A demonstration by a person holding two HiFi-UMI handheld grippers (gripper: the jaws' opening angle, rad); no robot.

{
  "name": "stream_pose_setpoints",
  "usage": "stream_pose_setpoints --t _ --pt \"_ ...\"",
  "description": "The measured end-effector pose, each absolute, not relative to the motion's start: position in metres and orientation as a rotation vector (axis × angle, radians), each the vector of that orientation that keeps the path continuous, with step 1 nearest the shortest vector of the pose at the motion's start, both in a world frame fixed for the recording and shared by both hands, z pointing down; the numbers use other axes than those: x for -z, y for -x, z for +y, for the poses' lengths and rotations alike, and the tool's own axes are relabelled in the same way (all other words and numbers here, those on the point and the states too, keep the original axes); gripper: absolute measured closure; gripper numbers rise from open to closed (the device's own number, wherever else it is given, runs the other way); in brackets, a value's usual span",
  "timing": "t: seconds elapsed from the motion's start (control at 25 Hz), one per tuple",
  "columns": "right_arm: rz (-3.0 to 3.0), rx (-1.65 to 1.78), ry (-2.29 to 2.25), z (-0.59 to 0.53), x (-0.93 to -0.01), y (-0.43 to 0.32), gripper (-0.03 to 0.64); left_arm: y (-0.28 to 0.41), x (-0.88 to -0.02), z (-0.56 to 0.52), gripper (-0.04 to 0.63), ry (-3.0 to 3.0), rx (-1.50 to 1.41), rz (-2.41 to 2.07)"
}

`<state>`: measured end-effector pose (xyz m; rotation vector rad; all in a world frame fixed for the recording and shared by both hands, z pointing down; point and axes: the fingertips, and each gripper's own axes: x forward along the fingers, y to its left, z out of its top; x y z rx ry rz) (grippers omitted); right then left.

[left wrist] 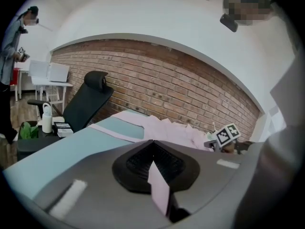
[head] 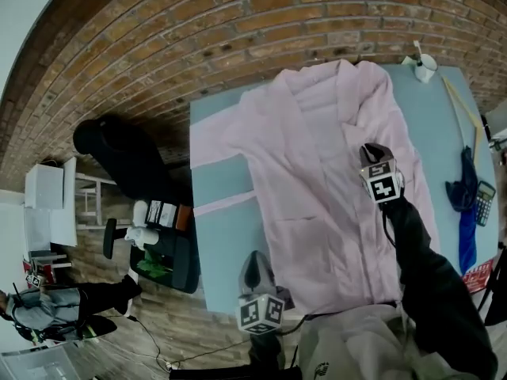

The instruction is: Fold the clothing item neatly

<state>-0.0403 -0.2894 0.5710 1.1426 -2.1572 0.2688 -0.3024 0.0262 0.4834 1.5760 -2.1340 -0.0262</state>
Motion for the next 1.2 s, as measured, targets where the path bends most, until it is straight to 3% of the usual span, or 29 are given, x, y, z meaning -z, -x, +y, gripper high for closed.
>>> stream_pose_setpoints --t 0.16,0.32,0.36,0.44,0.64,1.08,1.2 --pt "-2.264 -0.175 -1.247 -0.239 -0.518 0.058 0.594 0.371 -0.476 0.006 0.586 -1.481 0.087 -2.216" --pt "-2.286 -0.166 -1.064 -0.174 -0.531 0.102 0.594 0.434 -0.475 -0.033 0.56 -1.448 -0.041 -2.268" --pt "-2.269 -0.149 -1.008 -0.162 -0.543 0.111 0.594 0.449 -0.475 -0.046 0.544 -1.459 -0.09 -2.284" --pt "-2.21 -0.099 -0.913 -0.143 -0.568 0.123 0.594 0.475 -0.479 -0.072 0.432 -1.482 -0.16 -2.292" --pt "-2.113 -0.054 -0.869 -0.13 -0.599 0.124 0.594 0.533 -0.516 -0.125 0.365 -1.47 -0.296 -2.207" --pt "-2.212 0.047 -0.786 -0.131 -0.554 0.171 0.594 0.607 -0.585 -0.208 0.347 -1.486 -0.675 -2.041" --pt "-2.276 0.045 -0.776 -0.126 -0.541 0.185 0.594 0.611 -0.596 -0.215 0.371 -1.485 -0.566 -2.018"
